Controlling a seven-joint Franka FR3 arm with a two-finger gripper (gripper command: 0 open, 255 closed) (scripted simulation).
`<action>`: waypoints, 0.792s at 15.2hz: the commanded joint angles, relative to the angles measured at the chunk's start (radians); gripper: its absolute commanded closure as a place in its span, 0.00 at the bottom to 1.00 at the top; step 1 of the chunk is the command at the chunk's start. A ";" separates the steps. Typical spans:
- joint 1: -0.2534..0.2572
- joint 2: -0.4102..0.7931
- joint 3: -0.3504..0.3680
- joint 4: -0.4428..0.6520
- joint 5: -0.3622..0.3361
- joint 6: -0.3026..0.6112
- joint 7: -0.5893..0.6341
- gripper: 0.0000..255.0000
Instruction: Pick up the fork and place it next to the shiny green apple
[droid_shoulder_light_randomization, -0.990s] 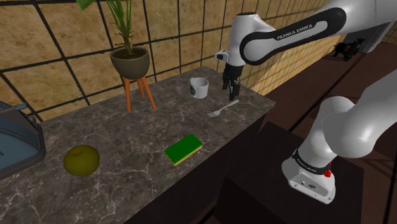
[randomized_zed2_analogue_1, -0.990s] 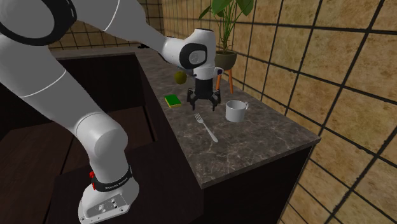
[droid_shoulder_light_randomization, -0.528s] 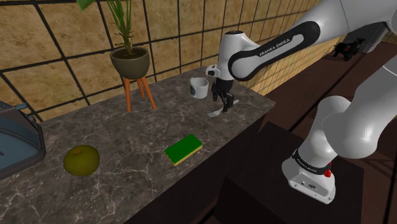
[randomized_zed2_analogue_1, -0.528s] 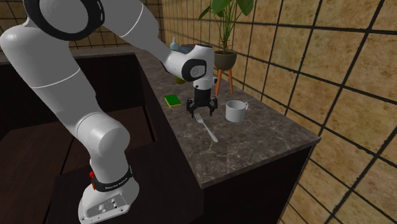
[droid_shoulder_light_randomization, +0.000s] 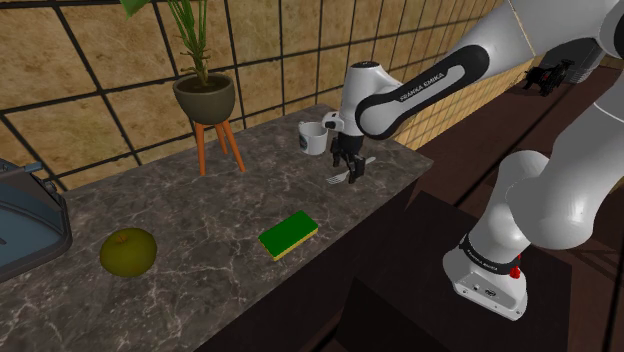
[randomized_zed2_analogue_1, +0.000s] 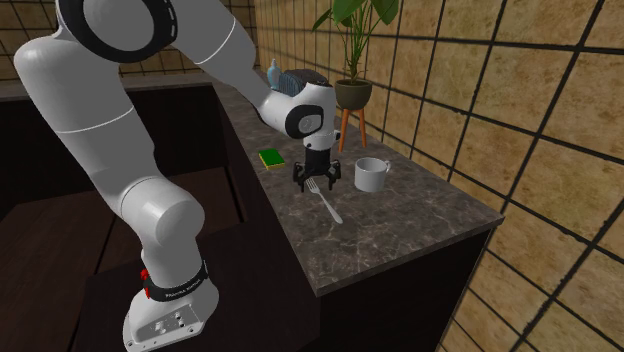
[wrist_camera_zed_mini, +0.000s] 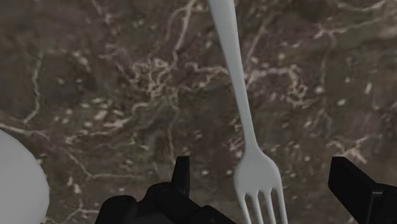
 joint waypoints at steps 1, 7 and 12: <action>0.000 0.002 0.000 -0.001 0.001 0.003 -0.001 0.00; 0.000 0.001 0.000 -0.001 0.000 0.003 -0.001 1.00; 0.000 -0.003 0.000 -0.004 -0.001 0.002 0.001 1.00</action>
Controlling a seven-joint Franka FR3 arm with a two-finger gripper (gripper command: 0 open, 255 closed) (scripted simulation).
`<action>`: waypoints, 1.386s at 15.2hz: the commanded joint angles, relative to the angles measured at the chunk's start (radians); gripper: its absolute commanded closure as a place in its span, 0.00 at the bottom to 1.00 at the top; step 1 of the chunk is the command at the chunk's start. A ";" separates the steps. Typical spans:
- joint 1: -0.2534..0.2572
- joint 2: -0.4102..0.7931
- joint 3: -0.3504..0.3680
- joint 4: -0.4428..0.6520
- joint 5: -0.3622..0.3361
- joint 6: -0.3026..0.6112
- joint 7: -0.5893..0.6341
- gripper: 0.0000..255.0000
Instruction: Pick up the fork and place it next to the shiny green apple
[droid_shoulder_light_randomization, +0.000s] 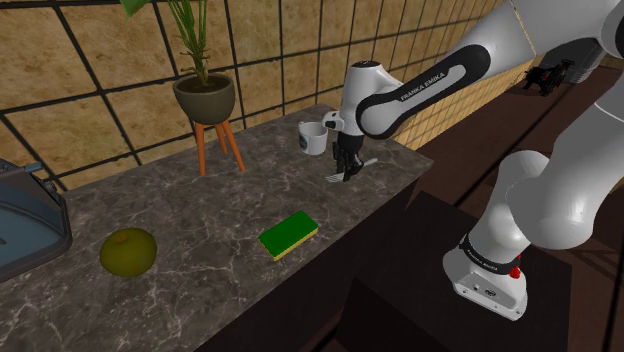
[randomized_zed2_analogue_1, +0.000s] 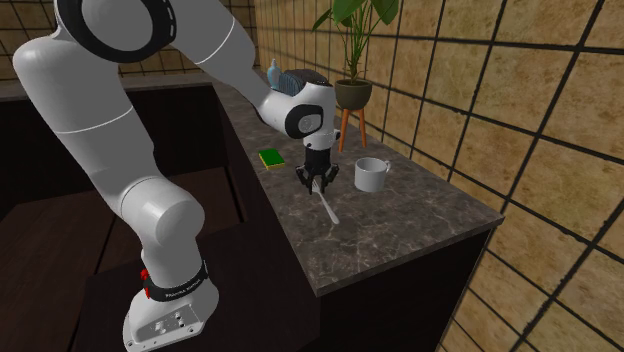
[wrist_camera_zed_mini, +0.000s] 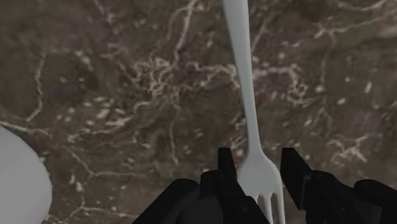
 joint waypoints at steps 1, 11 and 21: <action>0.000 0.000 0.000 -0.003 0.000 -0.002 0.000 1.00; -0.006 -0.078 0.009 0.054 -0.023 -0.135 0.022 1.00; -0.009 -0.146 0.020 0.134 -0.037 -0.282 0.039 1.00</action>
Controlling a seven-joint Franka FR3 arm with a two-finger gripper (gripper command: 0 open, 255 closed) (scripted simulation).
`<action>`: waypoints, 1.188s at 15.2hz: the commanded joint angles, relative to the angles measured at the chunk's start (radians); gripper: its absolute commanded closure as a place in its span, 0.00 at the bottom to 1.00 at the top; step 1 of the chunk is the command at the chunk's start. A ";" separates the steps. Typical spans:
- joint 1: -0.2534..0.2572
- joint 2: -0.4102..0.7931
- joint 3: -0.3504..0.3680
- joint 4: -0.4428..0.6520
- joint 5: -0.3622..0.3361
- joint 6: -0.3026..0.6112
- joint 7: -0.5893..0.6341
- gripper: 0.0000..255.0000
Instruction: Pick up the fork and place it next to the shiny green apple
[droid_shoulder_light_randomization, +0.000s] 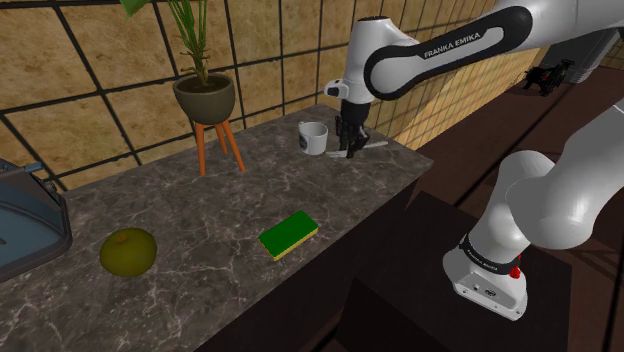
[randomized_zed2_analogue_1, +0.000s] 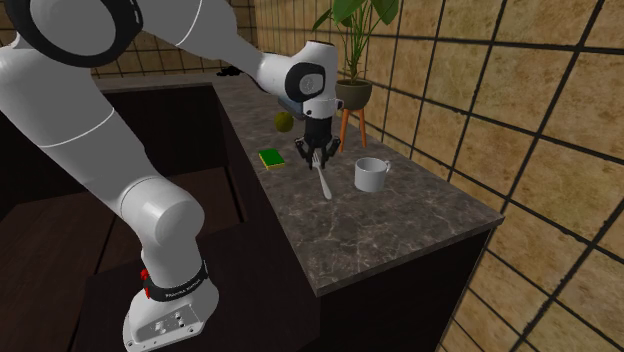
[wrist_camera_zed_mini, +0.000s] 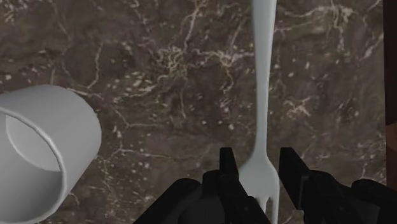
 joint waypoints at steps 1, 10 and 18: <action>-0.001 -0.014 0.002 0.014 -0.003 -0.029 0.002 1.00; -0.001 -0.051 0.010 0.105 -0.007 -0.155 0.011 1.00; 0.031 -0.047 0.064 0.170 0.013 -0.217 0.085 1.00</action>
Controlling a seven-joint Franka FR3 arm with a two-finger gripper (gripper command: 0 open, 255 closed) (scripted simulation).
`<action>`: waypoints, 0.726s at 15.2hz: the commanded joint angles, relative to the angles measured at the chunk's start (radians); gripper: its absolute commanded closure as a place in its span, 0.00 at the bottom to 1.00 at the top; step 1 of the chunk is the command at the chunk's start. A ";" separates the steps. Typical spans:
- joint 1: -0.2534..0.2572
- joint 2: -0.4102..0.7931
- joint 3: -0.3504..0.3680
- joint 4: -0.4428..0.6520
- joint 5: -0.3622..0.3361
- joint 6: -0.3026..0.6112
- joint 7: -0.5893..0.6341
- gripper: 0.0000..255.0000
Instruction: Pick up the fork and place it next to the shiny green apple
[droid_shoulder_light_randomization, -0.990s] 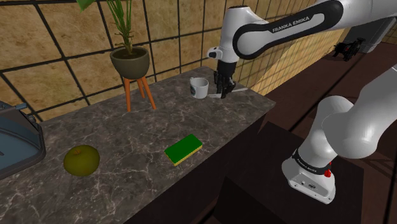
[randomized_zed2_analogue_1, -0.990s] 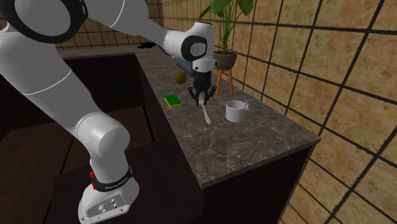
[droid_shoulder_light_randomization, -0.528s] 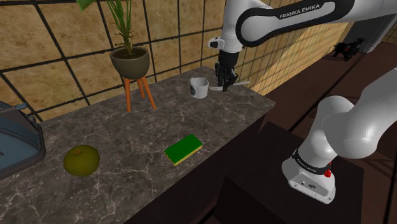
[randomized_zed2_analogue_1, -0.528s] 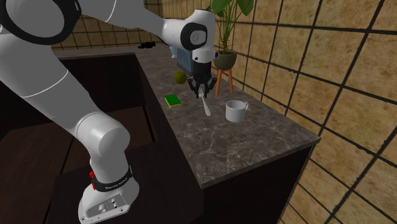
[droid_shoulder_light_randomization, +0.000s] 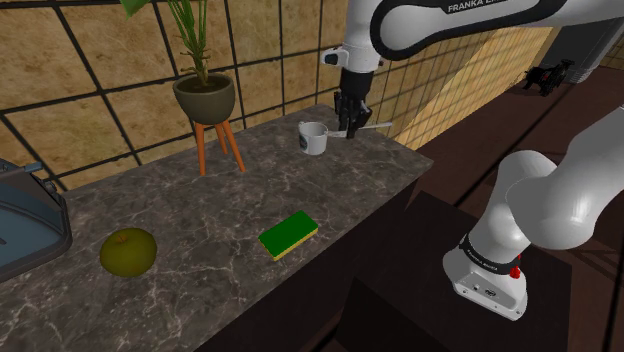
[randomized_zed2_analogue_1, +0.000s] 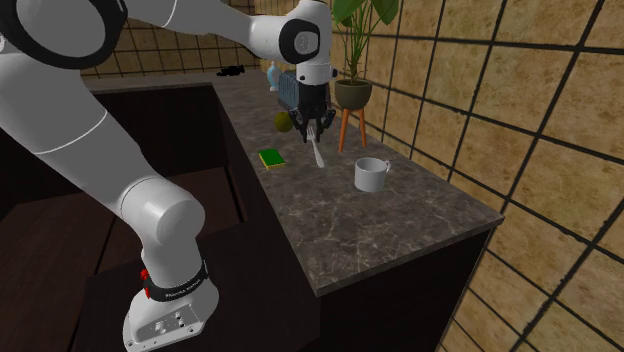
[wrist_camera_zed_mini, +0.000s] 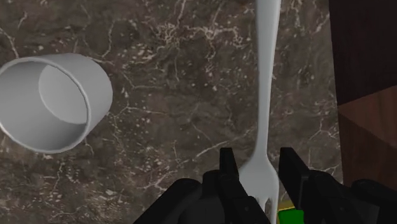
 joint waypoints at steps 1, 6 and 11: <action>0.020 0.014 0.031 0.013 0.013 0.001 0.046 1.00; 0.071 0.066 0.109 0.058 0.043 0.011 0.159 1.00; 0.119 0.140 0.181 0.131 0.062 0.016 0.269 1.00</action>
